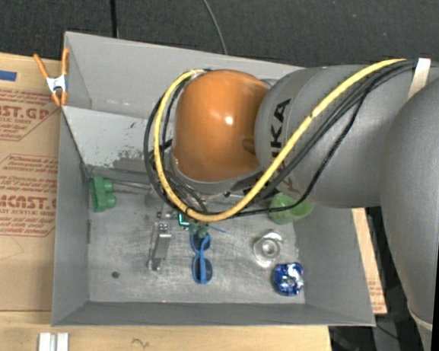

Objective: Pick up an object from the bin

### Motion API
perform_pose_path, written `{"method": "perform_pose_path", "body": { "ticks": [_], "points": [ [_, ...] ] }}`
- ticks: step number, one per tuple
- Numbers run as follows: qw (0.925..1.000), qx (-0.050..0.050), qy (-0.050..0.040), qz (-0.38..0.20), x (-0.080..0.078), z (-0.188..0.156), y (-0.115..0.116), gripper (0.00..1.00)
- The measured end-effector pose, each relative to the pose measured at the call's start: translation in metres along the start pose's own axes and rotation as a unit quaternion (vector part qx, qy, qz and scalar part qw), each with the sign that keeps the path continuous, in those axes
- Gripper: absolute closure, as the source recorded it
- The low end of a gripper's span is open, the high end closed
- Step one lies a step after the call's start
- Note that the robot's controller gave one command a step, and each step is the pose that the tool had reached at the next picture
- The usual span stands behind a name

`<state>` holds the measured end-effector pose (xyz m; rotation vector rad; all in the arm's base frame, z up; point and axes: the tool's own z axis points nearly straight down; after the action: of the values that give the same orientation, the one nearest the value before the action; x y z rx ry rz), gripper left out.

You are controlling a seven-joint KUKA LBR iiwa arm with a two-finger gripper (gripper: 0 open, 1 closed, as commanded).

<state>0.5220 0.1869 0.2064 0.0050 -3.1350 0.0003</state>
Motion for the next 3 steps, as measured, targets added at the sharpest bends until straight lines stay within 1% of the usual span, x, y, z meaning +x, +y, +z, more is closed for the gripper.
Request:
{"method": "perform_pose_path", "body": {
  "ticks": [1, 2, 3],
  "points": [
    [0.9804, -0.001, -0.0083, -0.197, -0.019, 0.136, -0.053, 0.0],
    [0.9384, 0.001, -0.0029, -0.345, 0.003, 0.107, -0.119, 0.0],
    [0.8951, 0.001, -0.0039, -0.446, -0.006, 0.1, -0.13, 0.0]
  ]
}}
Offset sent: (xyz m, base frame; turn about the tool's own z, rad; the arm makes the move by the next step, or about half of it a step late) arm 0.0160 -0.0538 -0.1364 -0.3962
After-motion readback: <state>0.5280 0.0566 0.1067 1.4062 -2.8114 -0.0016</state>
